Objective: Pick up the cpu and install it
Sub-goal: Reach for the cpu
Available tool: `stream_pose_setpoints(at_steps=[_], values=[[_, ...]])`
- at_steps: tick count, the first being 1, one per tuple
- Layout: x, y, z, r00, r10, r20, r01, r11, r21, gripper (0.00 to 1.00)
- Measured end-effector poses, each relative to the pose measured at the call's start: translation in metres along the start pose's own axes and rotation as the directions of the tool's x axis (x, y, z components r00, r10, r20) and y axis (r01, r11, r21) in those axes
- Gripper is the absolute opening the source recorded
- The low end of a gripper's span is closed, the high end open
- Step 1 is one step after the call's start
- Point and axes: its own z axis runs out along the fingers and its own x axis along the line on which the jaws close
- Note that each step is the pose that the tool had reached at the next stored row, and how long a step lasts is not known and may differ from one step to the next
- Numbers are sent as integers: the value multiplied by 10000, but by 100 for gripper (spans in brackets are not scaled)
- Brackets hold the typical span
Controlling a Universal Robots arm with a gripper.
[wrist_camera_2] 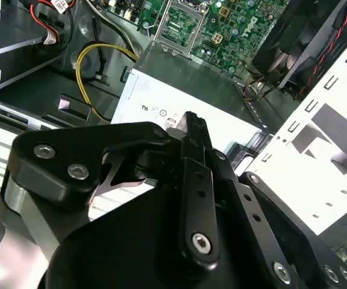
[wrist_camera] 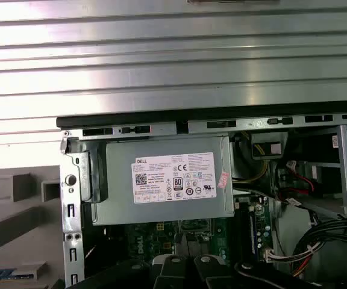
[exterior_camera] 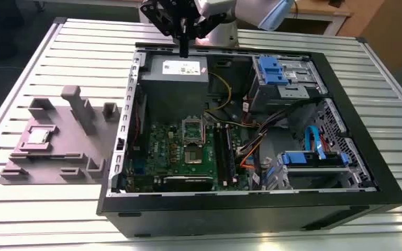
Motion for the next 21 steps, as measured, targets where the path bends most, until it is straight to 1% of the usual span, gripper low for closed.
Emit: stream_pose_setpoints(at_steps=[12,21], values=[[8,0,-1,10000,1,0,-1,10000,1,10],[61,-4,-2,10000,0,0,0,10000,0,10]])
